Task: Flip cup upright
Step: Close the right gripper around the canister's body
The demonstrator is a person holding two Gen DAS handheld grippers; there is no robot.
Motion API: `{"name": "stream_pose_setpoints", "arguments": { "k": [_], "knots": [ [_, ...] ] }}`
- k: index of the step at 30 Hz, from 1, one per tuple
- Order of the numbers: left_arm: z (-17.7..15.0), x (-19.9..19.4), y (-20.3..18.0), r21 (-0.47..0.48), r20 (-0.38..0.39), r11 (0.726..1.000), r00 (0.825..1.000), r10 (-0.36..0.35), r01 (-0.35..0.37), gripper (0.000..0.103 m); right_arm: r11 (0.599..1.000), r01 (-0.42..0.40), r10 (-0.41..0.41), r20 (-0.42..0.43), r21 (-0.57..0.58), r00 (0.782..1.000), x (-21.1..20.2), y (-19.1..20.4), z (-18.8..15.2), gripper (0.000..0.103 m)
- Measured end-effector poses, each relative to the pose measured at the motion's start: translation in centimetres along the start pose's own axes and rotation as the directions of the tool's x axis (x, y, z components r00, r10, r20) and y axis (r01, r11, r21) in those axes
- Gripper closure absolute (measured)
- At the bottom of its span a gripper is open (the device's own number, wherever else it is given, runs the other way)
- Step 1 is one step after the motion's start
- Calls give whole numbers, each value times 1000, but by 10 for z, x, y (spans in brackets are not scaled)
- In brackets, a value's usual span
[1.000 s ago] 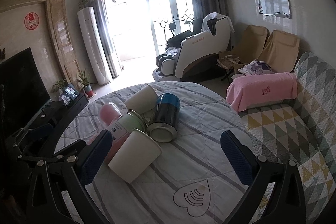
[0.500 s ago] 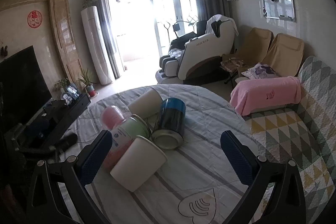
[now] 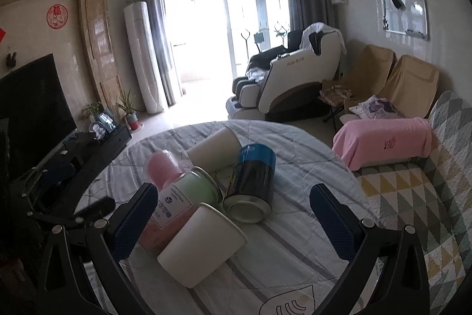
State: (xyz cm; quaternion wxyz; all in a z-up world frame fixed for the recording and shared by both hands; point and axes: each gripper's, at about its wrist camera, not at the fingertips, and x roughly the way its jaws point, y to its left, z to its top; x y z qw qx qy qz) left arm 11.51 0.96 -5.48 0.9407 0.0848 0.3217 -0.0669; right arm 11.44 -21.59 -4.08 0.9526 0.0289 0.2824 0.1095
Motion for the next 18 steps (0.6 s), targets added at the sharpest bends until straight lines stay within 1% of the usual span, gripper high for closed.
{"name": "stream_pose_setpoints", "arguments": {
  "k": [3,4,6,7,9,11,16,18],
  "knots": [
    [-3,12,-5,26,-59,999,998,-34,36,0,1000,-1,1,-31,15,1000,9,0,-2,0],
    [-4,17,-8,40,-88,998,995,-52,55,0,1000,-5,6,-38,19,999,11,-1,-4,0],
    [-7,25,-11,56,-120,995,990,-75,82,0,1000,-12,13,-49,23,999,15,-1,-5,0],
    [-8,30,-13,70,-139,994,987,-78,88,0,1000,-13,15,-52,22,999,16,0,-5,0],
    [-9,36,-16,84,-154,993,986,-68,81,0,1000,-19,20,-61,21,998,19,0,-6,0],
    [-9,41,-18,84,-172,990,980,-99,115,0,1000,-26,27,-66,17,997,21,2,-6,0],
    [-8,52,-24,83,-201,986,971,-129,148,0,999,-43,45,-89,17,995,28,6,-8,0],
    [-7,54,-24,67,-203,984,968,-148,164,5,999,-47,49,-98,18,994,30,8,-9,0]
  ]
}}
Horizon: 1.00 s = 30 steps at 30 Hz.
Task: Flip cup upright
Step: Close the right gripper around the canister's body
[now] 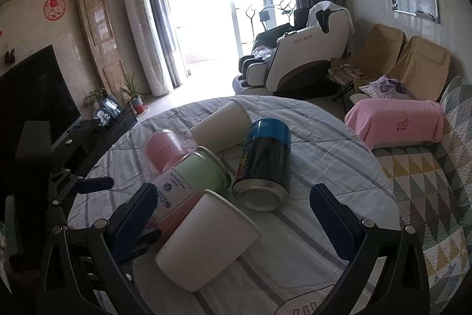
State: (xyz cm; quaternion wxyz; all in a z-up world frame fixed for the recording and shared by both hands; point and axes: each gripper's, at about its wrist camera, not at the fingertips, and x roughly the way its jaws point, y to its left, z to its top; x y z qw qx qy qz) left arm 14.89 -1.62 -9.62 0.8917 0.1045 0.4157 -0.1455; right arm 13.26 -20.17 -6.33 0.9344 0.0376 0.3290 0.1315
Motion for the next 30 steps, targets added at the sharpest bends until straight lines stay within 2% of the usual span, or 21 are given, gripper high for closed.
{"name": "stream_pose_setpoints", "arguments": {
  "k": [2,6,14,30],
  "knots": [
    [1,1,1,-12,0,999,999,-49,49,34,1000,-1,1,-10,-2,1000,2,3,-1,0],
    [1,4,1,-20,-9,997,998,-68,68,33,1000,-1,1,-23,-9,1000,3,7,-3,0],
    [-9,-8,2,-17,-15,999,999,-51,51,33,1000,-1,0,-39,-13,999,0,16,-6,0],
    [-67,-57,6,-41,-2,998,999,-51,50,33,998,28,-31,-63,-48,998,-28,59,-28,0]
  ]
}}
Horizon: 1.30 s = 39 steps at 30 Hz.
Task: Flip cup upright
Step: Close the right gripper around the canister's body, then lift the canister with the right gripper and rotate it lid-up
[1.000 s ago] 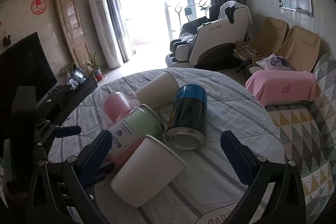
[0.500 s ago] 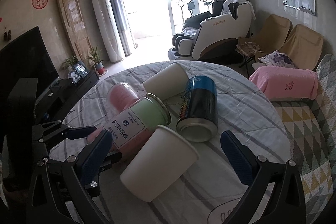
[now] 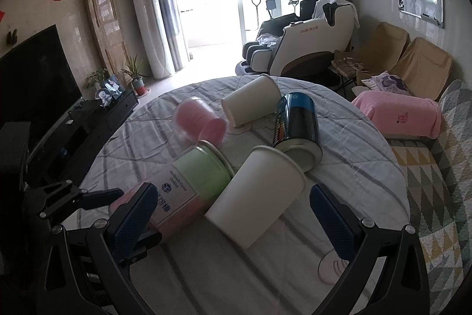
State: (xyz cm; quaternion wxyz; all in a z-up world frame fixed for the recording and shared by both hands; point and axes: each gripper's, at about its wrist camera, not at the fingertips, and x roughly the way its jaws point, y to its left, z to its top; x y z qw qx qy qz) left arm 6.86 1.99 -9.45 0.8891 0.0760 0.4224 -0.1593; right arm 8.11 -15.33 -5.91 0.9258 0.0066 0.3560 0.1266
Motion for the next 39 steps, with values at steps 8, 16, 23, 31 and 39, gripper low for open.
{"name": "stream_pose_setpoints", "arguments": {
  "k": [8,16,23,31,39],
  "knots": [
    [-23,-21,5,-15,19,1000,1000,-7,7,33,997,30,-26,-54,66,998,-13,15,-14,0],
    [-39,-30,6,-25,32,999,999,-21,22,33,984,4,18,-125,177,992,-14,26,-28,0],
    [-45,-31,10,-52,46,998,998,-38,40,33,957,-10,71,-201,289,977,-4,25,-36,0],
    [-49,-48,12,-53,96,997,994,-48,53,14,894,-76,206,-255,441,945,6,22,-39,0],
    [-51,-60,29,-78,113,997,994,-10,19,12,795,-104,342,-300,598,891,32,18,-47,0]
  ]
}}
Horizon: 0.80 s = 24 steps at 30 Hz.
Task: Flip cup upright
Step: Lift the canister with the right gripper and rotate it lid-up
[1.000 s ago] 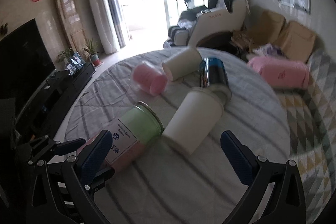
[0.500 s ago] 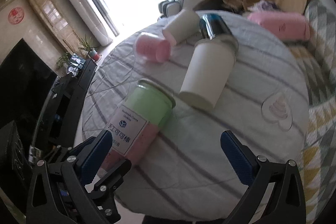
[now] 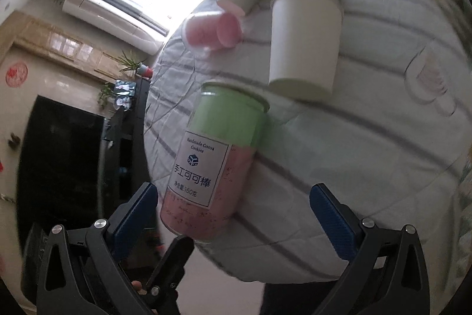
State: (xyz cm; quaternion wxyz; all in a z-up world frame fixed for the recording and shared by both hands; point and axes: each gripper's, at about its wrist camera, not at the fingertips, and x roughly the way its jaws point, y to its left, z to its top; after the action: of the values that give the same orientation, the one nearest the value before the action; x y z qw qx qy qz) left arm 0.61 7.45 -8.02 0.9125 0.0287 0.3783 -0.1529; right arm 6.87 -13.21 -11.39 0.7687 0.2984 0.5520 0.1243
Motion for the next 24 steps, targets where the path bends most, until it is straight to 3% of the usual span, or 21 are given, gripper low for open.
{"name": "stream_pose_setpoints", "arguments": {
  "k": [15,24],
  "knots": [
    [-1,3,18,0,-19,1000,1000,20,-20,8,989,-74,80,-41,128,996,43,1,26,0],
    [-1,7,15,14,-28,1000,1000,0,1,7,989,-119,123,-37,91,992,53,-1,28,2]
  ]
}}
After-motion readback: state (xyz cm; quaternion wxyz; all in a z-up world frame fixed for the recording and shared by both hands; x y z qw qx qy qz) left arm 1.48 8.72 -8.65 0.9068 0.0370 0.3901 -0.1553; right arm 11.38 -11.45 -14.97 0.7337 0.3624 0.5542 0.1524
